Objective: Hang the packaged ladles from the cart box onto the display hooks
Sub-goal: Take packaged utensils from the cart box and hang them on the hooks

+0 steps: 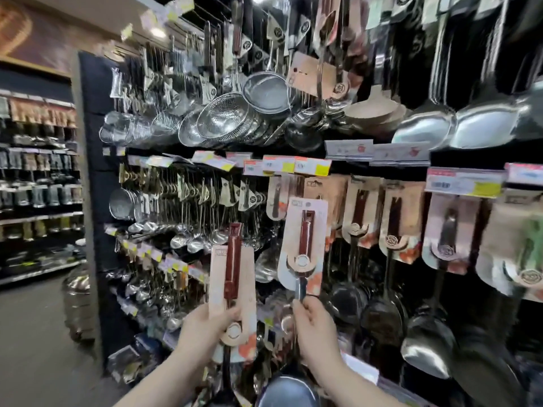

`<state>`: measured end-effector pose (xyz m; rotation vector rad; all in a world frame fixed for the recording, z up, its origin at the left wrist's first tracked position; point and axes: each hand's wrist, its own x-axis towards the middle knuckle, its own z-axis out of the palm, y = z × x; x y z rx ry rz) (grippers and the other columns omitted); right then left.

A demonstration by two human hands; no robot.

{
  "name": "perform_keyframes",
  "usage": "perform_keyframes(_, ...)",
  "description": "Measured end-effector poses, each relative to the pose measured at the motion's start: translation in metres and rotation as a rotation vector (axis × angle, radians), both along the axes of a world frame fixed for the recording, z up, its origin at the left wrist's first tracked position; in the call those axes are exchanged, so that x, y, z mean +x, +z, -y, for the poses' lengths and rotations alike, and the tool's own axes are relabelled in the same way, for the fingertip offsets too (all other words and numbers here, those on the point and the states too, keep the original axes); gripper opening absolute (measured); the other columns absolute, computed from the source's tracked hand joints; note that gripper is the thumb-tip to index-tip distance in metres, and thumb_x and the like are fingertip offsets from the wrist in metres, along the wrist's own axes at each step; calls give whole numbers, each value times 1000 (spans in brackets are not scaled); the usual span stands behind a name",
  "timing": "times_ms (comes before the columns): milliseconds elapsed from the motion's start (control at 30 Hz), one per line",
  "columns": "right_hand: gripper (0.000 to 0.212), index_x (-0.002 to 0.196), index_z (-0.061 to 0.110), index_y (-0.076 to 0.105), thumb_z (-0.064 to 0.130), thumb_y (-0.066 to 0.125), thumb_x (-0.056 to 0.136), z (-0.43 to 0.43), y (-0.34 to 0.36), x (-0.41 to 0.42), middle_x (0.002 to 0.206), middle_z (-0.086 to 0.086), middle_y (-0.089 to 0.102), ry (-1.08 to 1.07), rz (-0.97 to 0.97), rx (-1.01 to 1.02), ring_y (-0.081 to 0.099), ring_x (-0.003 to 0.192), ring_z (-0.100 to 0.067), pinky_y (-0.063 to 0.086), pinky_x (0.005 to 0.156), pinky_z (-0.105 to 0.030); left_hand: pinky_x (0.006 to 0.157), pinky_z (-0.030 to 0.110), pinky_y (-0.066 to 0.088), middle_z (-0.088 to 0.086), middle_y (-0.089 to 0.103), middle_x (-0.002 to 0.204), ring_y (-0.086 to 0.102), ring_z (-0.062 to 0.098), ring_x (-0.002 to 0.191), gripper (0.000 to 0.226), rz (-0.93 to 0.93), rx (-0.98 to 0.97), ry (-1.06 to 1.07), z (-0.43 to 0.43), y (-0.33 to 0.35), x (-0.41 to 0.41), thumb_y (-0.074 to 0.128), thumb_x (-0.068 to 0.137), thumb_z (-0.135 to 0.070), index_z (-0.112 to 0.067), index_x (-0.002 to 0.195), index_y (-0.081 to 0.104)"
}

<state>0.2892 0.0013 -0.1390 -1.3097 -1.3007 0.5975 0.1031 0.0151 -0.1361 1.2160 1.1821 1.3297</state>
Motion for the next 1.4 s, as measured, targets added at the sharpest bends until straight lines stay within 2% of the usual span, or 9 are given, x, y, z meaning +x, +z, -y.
perform_keyframes(133, 28, 66, 18, 47, 25, 50, 93, -34, 2, 17, 55, -1, 54, -126, -11, 23, 51, 56, -20, 39, 58, -35, 75, 41, 57, 10, 76, 79, 72, 26, 78, 16, 7, -14, -78, -46, 4, 18, 72, 78, -17, -6, 88, 69)
perform_keyframes(267, 27, 68, 20, 51, 26, 50, 94, -52, 14, 30, 52, 3, 61, -244, -14, 61, 56, 50, -11, 47, 58, -36, 52, 23, 54, 2, 76, 70, 72, 14, 64, 8, 25, 13, -216, -87, 17, 40, 71, 78, -13, -9, 84, 68)
perform_keyframes(400, 24, 72, 22, 54, 27, 48, 95, -60, 29, 35, 51, 2, 60, -414, 6, 96, 57, 52, -11, 47, 59, -35, 71, 36, 58, 10, 76, 80, 72, 24, 77, 10, 10, 24, -371, -113, 32, 54, 70, 79, -13, -7, 86, 69)
perform_keyframes(500, 15, 81, 27, 56, 28, 48, 94, -65, 34, 25, 58, 0, 60, -466, 7, 67, 59, 58, -18, 49, 62, -38, 55, 24, 55, 9, 76, 74, 71, 17, 65, 7, 14, 48, -486, -133, 37, 56, 69, 79, -10, -5, 84, 69)
perform_keyframes(600, 19, 78, 20, 57, 28, 50, 93, -67, 30, 14, 58, -3, 62, -561, 34, 99, 63, 60, -24, 51, 64, -41, 57, 24, 54, 7, 76, 71, 70, 13, 62, 10, -11, 46, -566, -147, 38, 58, 71, 78, -14, -5, 81, 69)
perform_keyframes(833, 21, 75, 24, 56, 26, 48, 94, -72, 29, 9, 53, 5, 62, -592, 38, 128, 58, 49, -5, 50, 53, -23, 79, 41, 57, 6, 76, 81, 71, 24, 81, 17, -39, 29, -625, -165, 33, 68, 72, 78, -23, -11, 88, 69)
perform_keyframes(1133, 26, 69, 21, 52, 21, 47, 95, -90, 44, 25, 49, 5, 58, -576, 14, 158, 54, 44, -6, 46, 51, -25, 60, 29, 54, 0, 76, 71, 72, 15, 68, 9, -8, 40, -653, -178, 39, 79, 71, 78, -18, -12, 83, 67)
perform_keyframes(1267, 28, 67, 19, 52, 19, 48, 95, -91, 41, 27, 48, 3, 59, -570, 8, 180, 54, 43, -5, 44, 50, -17, 82, 46, 56, 9, 76, 83, 71, 26, 83, 13, -30, 73, -641, -182, 43, 77, 70, 79, -18, -10, 88, 69)
perform_keyframes(1400, 27, 67, 12, 53, 15, 49, 94, -86, 31, 26, 47, 4, 59, -573, 42, 206, 50, 41, 1, 37, 46, -6, 89, 51, 53, 11, 75, 90, 70, 29, 88, 14, -22, 70, -611, -185, 46, 77, 69, 79, -16, -9, 91, 68)
